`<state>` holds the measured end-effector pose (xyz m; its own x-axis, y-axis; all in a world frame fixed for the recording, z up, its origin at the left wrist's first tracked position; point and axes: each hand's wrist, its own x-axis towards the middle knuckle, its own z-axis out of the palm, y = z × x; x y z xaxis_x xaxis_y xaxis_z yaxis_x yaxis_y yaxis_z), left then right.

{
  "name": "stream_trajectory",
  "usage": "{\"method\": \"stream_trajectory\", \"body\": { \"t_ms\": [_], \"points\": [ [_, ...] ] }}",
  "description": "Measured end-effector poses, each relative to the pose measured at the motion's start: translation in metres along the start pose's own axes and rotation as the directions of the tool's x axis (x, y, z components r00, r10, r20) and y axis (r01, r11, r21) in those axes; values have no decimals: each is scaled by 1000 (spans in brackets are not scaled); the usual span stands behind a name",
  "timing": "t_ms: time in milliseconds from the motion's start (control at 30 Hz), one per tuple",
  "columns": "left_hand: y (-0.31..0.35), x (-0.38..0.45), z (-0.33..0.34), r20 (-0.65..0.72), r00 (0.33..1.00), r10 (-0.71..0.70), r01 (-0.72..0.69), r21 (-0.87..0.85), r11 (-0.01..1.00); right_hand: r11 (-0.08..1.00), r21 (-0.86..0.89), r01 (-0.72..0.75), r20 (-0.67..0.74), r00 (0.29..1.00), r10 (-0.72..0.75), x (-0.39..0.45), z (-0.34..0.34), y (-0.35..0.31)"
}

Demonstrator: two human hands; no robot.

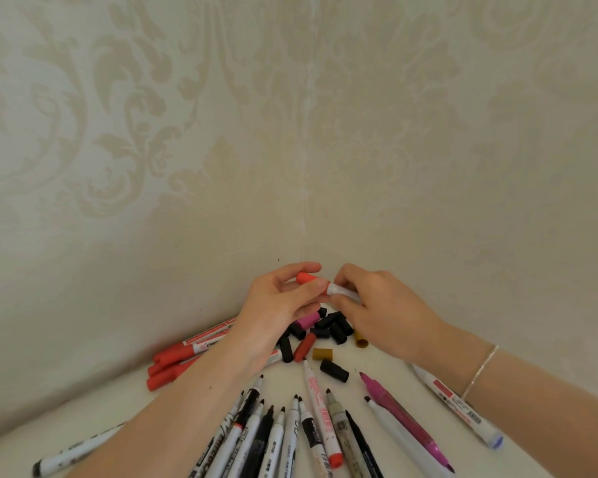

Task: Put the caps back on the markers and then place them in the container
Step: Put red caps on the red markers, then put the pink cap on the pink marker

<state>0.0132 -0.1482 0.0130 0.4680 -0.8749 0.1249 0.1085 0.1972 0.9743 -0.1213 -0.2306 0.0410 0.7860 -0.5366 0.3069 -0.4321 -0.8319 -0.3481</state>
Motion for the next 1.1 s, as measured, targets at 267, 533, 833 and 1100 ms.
{"method": "stream_trajectory", "body": {
  "t_ms": [267,533,833,1100],
  "points": [
    [-3,2,-3,40,993,-113,110,61,992,991,133,-34,53,998,27,1,3,11],
    [36,2,-50,287,936,-202,-131,819,558,976,211,-47,309,951,-21,2,3,10],
    [42,22,-113,-93,996,-8,93,977,194,900,-275,-338,634,640,434,-26,8,42],
    [19,27,-112,-219,965,-145,185,958,-221,897,-300,-324,579,685,441,-20,30,36]
  ]
}}
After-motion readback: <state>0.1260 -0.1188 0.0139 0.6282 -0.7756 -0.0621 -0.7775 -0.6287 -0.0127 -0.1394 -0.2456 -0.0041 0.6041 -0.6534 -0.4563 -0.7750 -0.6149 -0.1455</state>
